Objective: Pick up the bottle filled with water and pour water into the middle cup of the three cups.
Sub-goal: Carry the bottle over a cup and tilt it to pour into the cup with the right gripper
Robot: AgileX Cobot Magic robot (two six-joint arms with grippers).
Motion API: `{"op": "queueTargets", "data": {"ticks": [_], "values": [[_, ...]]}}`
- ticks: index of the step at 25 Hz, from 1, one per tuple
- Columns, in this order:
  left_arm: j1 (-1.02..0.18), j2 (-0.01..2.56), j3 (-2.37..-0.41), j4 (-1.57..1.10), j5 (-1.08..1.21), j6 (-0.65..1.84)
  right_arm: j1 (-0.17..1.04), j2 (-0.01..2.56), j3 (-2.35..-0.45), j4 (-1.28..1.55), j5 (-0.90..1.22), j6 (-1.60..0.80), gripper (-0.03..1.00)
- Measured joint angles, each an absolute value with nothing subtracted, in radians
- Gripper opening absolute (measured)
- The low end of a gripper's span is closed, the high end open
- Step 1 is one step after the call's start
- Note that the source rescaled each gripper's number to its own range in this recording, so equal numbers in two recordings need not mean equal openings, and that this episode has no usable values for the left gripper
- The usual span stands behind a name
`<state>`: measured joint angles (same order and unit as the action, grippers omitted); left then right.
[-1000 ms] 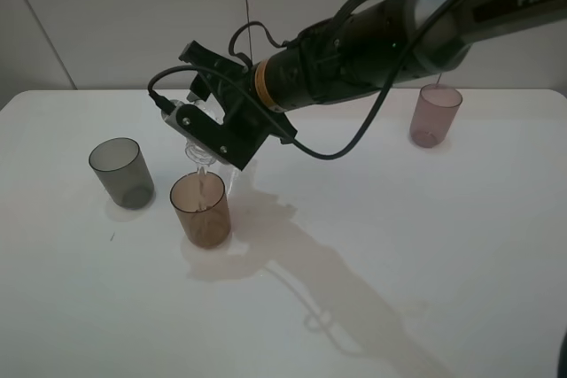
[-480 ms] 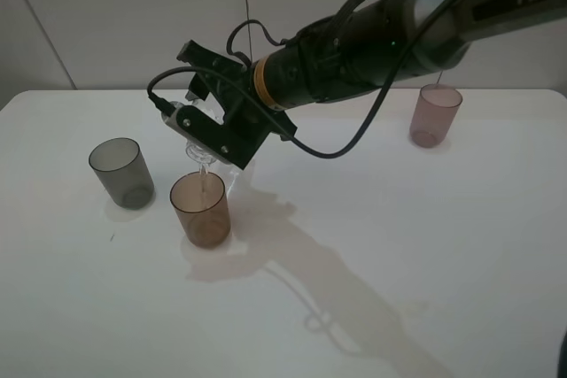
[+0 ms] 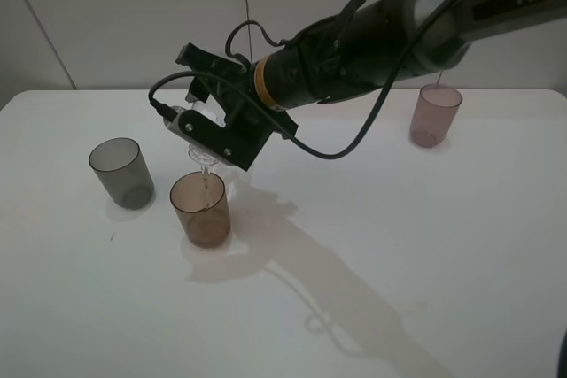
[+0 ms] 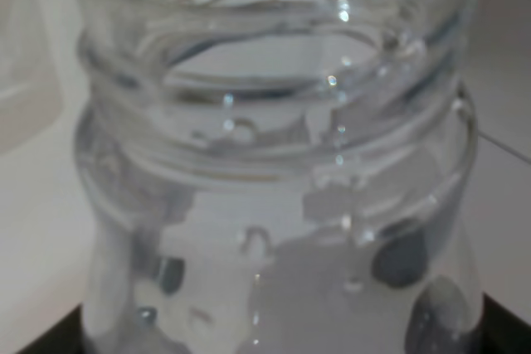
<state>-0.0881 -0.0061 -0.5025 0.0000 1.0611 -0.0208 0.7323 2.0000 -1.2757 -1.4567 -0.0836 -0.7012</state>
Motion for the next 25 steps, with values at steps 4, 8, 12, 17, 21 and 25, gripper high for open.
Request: {"op": "queueTargets", "data": {"ticks": [4,8,12,17,21,25], "values": [[-0.088,-0.006,-0.503,0.0,1.061,-0.021,0.732,2.0,-1.276,-1.462,-0.084,-0.701,0.05],[-0.088,-0.006,-0.503,0.0,1.061,-0.021,0.735,2.0,-1.277,-1.463,-0.083,-0.701,0.05],[-0.088,-0.006,-0.503,0.0,1.061,-0.021,0.756,2.0,-1.285,-1.463,-0.077,-0.701,0.05],[-0.088,-0.006,-0.503,0.0,1.061,-0.021,0.777,2.0,-1.287,-1.463,-0.065,-0.701,0.05],[-0.088,-0.006,-0.503,0.0,1.061,-0.021,0.78,2.0,-1.287,-1.466,-0.063,-0.701,0.05],[-0.088,-0.006,-0.503,0.0,1.061,-0.021,0.78,2.0,-1.287,-1.504,-0.06,-0.701,0.05]]}}
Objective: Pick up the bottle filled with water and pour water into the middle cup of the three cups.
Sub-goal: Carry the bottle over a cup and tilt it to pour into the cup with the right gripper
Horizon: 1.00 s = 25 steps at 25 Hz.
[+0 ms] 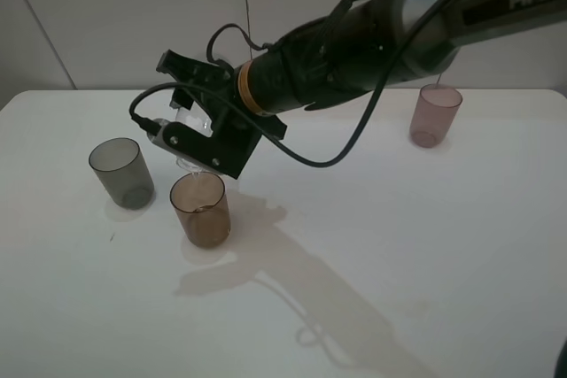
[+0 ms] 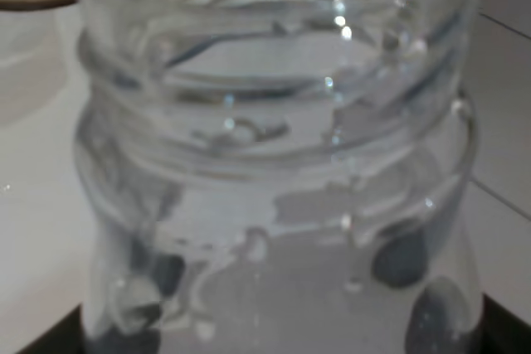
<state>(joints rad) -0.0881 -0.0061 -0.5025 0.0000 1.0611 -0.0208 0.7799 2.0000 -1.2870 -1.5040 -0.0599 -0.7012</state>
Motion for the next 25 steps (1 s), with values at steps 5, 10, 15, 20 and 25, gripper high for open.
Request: {"op": "queueTargets", "data": {"ticks": [5,10,15,20,25], "values": [[-0.088,-0.006,-0.503,0.0,1.061,-0.021,0.78,2.0,-1.287,-1.539,-0.062,-0.701,0.05],[-0.088,-0.006,-0.503,0.0,1.061,-0.021,0.78,2.0,-1.287,-1.563,-0.065,-0.701,0.05],[-0.088,-0.006,-0.503,0.0,1.061,-0.021,0.78,2.0,-1.287,-1.584,-0.077,-0.701,0.05],[-0.088,-0.006,-0.503,0.0,1.061,-0.021,0.792,2.0,-1.287,-1.613,-0.085,-0.701,0.05],[-0.088,-0.006,-0.503,0.0,1.061,-0.021,0.792,2.0,-1.287,-1.624,-0.084,-0.701,0.05]]}}
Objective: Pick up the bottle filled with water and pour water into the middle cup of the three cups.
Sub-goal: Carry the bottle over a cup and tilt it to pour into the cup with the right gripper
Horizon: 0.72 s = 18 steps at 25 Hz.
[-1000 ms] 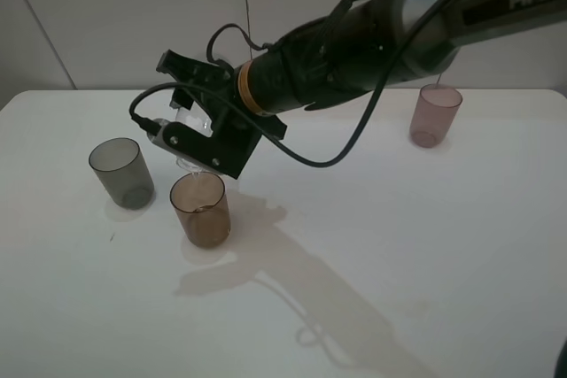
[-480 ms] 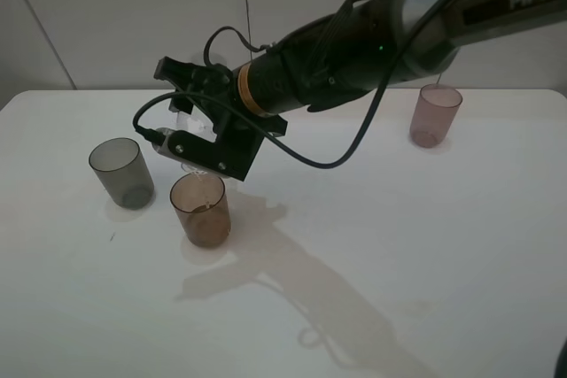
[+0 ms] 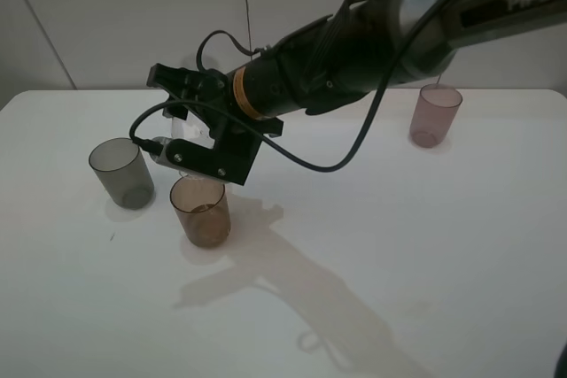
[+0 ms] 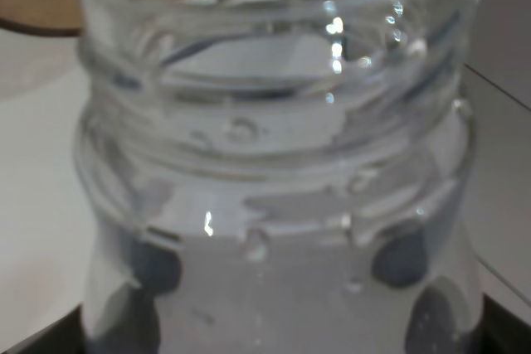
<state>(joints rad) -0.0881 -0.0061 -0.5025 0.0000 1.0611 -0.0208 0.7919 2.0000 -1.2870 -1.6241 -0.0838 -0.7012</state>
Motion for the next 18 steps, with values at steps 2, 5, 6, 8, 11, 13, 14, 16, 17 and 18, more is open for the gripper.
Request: {"op": "queueTargets", "data": {"ticks": [2,5,6,8,11,13,14,16,17,18], "values": [[-0.088,-0.006,-0.503,0.0,1.061,-0.021,0.792,2.0,-1.287,-1.631,-0.084,-0.701,0.05],[-0.088,-0.006,-0.503,0.0,1.061,-0.021,0.794,2.0,-1.287,-1.646,-0.084,-0.701,0.05],[-0.088,-0.006,-0.503,0.0,1.061,-0.021,0.795,2.0,-1.287,-1.647,-0.083,-0.701,0.05],[-0.088,-0.006,-0.503,0.0,1.061,-0.021,0.801,2.0,-1.287,-1.65,-0.083,-0.701,0.05],[-0.088,-0.006,-0.503,0.0,1.061,-0.021,0.809,2.0,-1.287,-1.65,-0.085,-0.701,0.05],[-0.088,-0.006,-0.503,0.0,1.061,-0.021,0.812,2.0,-1.287,-1.65,-0.084,-0.701,0.05],[-0.088,-0.006,-0.503,0.0,1.061,-0.021,0.814,2.0,-1.287,-1.65,-0.084,-0.701,0.05],[-0.088,-0.006,-0.503,0.0,1.061,-0.021,0.814,2.0,-1.287,-1.641,-0.084,-0.701,0.05],[-0.088,-0.006,-0.503,0.0,1.061,-0.021,0.814,2.0,-1.287,-1.624,-0.084,-0.701,0.05],[-0.088,-0.006,-0.503,0.0,1.061,-0.021,0.814,2.0,-1.287,-1.592,-0.087,-0.7,0.05]]}}
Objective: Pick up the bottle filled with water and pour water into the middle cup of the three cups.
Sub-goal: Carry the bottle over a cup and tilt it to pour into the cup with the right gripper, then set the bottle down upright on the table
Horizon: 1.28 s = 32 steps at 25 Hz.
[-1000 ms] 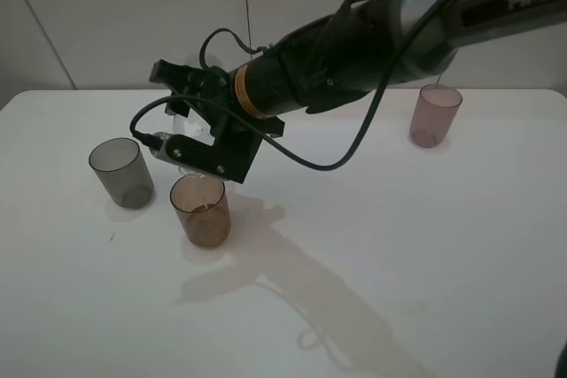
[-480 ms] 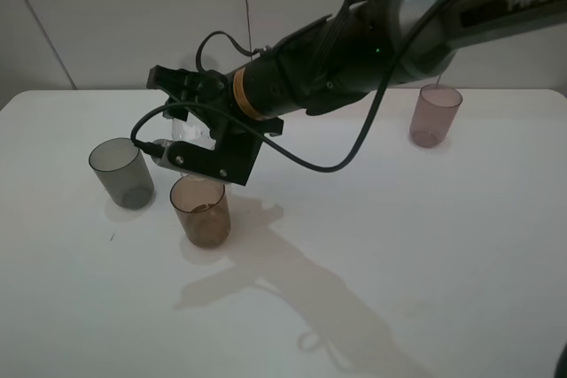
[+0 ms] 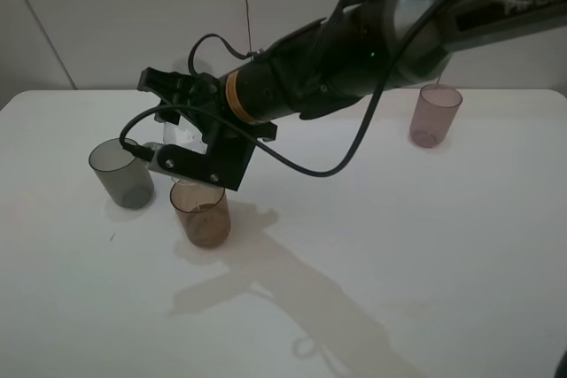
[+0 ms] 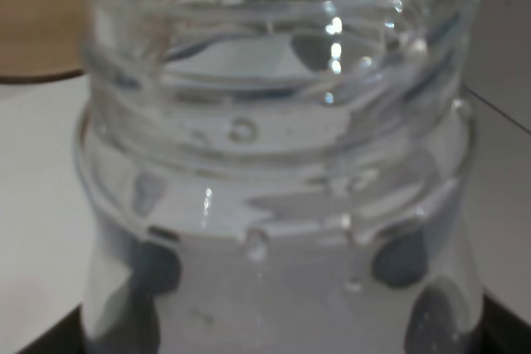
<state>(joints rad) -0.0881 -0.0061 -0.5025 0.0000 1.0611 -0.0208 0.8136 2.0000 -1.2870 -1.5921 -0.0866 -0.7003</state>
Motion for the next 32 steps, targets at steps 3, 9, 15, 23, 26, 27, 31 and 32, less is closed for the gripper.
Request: {"op": "queueTargets", "data": {"ticks": [3,9,15,23,26,27,31,32], "values": [[-0.088,-0.006,-0.503,0.0,1.061,-0.021,0.814,1.997,-1.287,-1.449,-0.098,-0.699,0.05],[-0.088,-0.006,-0.503,0.0,1.061,-0.021,0.814,1.942,-1.287,-1.055,-0.131,-0.699,0.05],[-0.088,-0.006,-0.503,0.0,1.061,-0.021,0.811,1.9,-1.287,-0.692,-0.124,-0.699,0.05],[-0.088,-0.006,-0.503,0.0,1.061,-0.021,0.767,1.886,-1.287,-0.144,-0.064,-0.698,0.05],[-0.088,-0.006,-0.503,0.0,1.061,-0.021,0.743,1.883,-1.282,0.05,-0.039,-0.698,0.05],[-0.088,-0.006,-0.503,0.0,1.061,-0.021,0.739,1.877,-1.268,0.099,-0.04,-0.698,0.05],[-0.088,-0.006,-0.503,0.0,1.061,-0.021,0.717,1.838,-1.161,0.243,-0.142,-0.698,0.05],[-0.088,-0.006,-0.503,0.0,1.061,-0.021,0.709,1.828,-1.128,0.267,-0.185,-0.697,0.05]]}}
